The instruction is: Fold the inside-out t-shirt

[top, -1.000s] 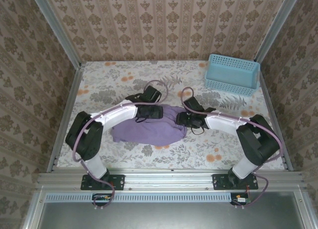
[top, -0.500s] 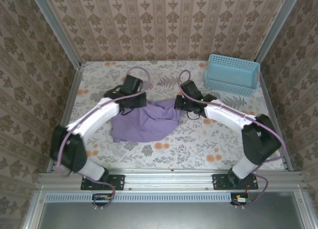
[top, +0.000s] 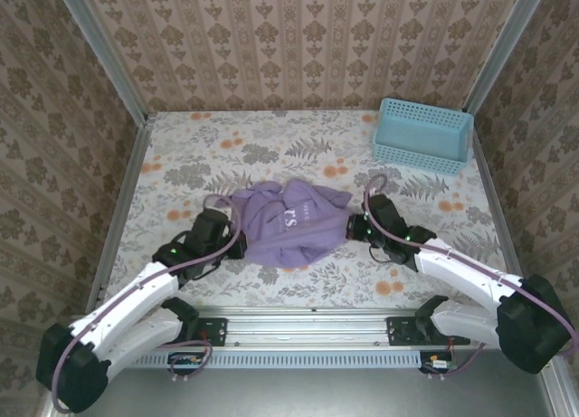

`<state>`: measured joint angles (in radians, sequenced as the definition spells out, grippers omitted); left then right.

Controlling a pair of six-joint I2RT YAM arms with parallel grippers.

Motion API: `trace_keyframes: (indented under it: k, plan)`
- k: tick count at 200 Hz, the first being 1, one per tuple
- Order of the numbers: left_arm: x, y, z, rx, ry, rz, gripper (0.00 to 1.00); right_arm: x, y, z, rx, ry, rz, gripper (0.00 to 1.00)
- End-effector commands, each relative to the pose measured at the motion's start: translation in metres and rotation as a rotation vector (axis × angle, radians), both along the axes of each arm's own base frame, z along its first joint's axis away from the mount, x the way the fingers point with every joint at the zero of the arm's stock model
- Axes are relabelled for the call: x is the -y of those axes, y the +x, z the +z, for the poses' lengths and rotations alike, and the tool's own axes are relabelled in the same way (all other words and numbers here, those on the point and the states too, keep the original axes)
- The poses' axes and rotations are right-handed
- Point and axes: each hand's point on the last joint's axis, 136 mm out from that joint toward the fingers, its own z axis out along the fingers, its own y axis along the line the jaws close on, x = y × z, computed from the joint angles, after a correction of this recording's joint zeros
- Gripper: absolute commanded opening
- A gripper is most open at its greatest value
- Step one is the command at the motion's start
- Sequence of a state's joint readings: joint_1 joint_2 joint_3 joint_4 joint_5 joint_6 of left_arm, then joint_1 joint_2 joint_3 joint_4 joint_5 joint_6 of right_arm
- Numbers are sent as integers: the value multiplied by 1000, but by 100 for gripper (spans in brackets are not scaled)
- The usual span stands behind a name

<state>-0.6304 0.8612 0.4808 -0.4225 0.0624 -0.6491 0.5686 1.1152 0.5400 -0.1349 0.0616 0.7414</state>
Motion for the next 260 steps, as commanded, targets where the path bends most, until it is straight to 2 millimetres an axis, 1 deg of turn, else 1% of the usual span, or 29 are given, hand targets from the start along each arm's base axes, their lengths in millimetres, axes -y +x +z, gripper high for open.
trace_keyframes:
  k: [1,9,24,39,53,60,68,78,82,86,92,104,110,118,132,147,161,174,198,213,220,229,234,246,260]
  plan:
    - [8,7,11,0,-48,23,0,0,4,4,16,44,-36,0]
    - [13,12,19,18,-51,10,0,-6,5,12,25,52,-13,0]
    - [18,24,36,59,-38,-2,0,-16,13,34,59,37,24,0]
    - [18,39,50,91,11,11,0,-23,25,54,92,12,40,0]
    - [14,53,59,116,59,37,0,-27,40,64,105,-22,33,0]
    - [8,59,60,117,92,64,5,-28,48,68,110,-45,29,0]
    - [-1,65,57,105,136,104,16,-29,58,69,104,-77,22,0]
    - [-15,70,50,70,198,152,27,-30,70,65,83,-111,12,0]
    - [-21,71,46,50,226,171,30,-30,75,67,81,-116,6,0]
    - [-25,71,42,31,253,182,33,-31,81,56,52,-134,5,0]
    - [-31,71,38,9,298,193,40,-33,88,53,40,-142,2,0]
    - [-33,69,36,-17,370,175,52,-39,100,45,19,-148,8,0]
    - [-30,68,39,-5,392,153,58,-44,105,43,11,-146,15,0]
    - [-19,65,46,35,404,105,66,-49,110,42,8,-140,24,0]
    - [15,55,60,137,384,-32,75,-53,115,44,16,-128,24,0]
    - [55,38,72,226,361,-190,78,-54,118,47,30,-125,20,0]
    - [82,26,73,262,354,-297,79,-55,120,50,37,-122,21,0]
    - [96,22,65,254,348,-343,81,-60,121,53,40,-104,33,0]
    - [112,22,45,221,338,-395,82,-66,120,60,46,-62,51,0]
    - [119,24,28,195,354,-421,83,-69,118,65,54,-39,56,0]
    - [119,27,21,173,376,-414,84,-70,117,68,60,-31,60,0]
    - [112,33,11,124,417,-379,84,-70,116,72,65,-23,62,0]
    - [107,38,7,99,440,-347,81,-70,116,74,69,-20,63,1]
    - [97,48,-1,59,457,-303,68,-69,115,76,77,-25,62,1]
    - [96,55,2,74,435,-280,51,-64,116,73,79,-51,49,2]
